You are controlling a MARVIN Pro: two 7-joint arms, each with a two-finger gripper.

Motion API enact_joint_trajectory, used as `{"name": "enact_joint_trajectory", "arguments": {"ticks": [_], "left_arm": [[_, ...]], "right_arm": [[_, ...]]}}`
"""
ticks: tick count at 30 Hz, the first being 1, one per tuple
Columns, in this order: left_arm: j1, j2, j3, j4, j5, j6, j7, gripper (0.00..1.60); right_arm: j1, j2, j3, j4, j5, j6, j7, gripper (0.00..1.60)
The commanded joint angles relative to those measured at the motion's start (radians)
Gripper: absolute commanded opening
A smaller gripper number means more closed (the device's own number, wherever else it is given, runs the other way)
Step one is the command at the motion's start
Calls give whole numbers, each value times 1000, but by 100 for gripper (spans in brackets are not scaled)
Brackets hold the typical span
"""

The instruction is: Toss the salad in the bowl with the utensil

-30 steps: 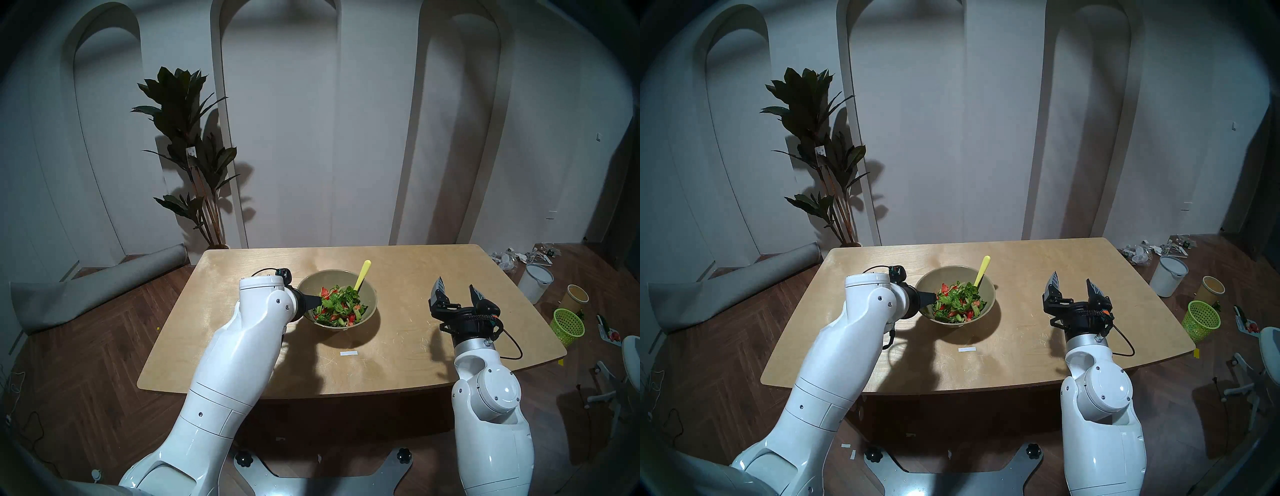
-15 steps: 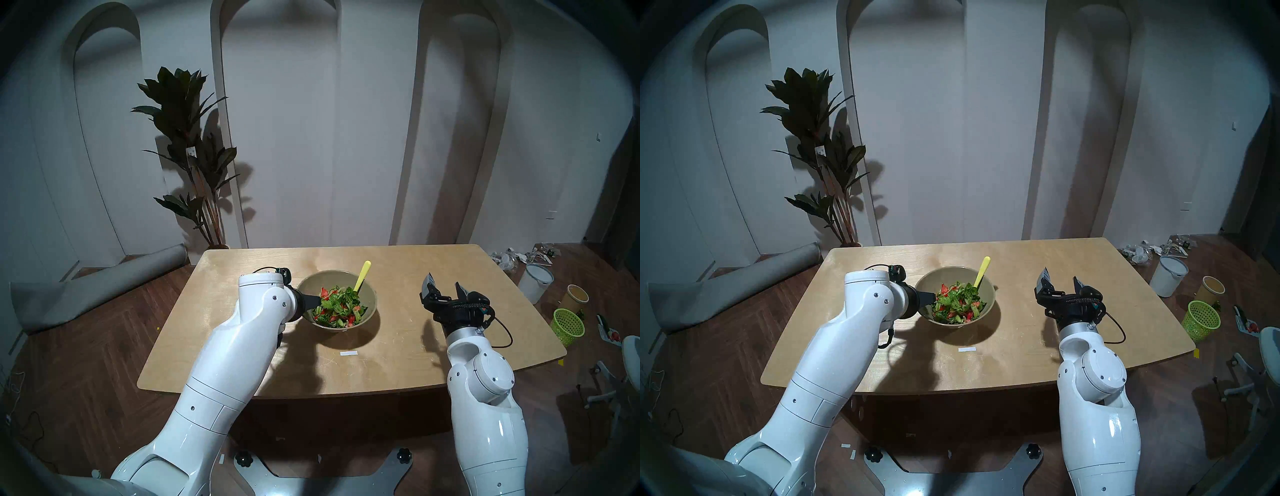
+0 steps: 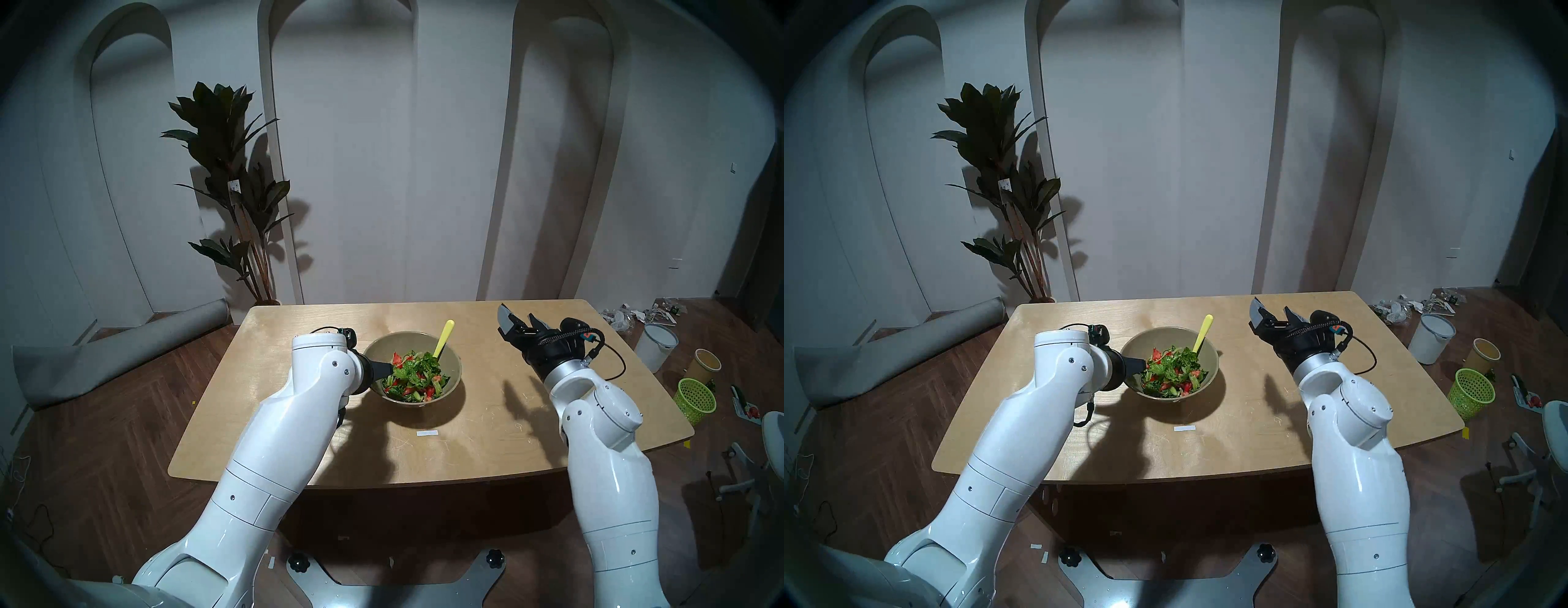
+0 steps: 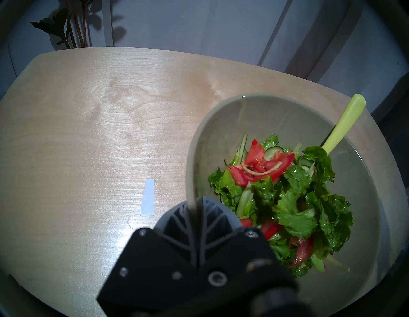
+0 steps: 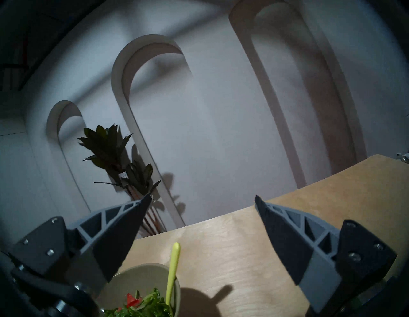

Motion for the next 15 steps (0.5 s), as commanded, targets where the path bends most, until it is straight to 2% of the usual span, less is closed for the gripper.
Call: {"name": "enact_joint_trajectory", "arguments": {"ticks": [1, 3, 4, 6, 15], "left_arm": [[-12, 8, 1, -5, -8, -1, 7, 0], [-14, 10, 3, -5, -14, -1, 12, 0], [-14, 11, 4, -5, -17, -1, 13, 0], [-16, 13, 6, -5, -24, -1, 18, 0], [-21, 22, 14, -5, -47, -1, 34, 0]], "right_arm": [[110, 96, 20, 45, 95, 111, 79, 160], [152, 116, 12, 93, 111, 152, 103, 160], [132, 131, 7, 90, 123, 156, 113, 160], [170, 150, -6, 144, 135, 186, 140, 160], [255, 183, -83, 289, 148, 212, 208, 160]]}}
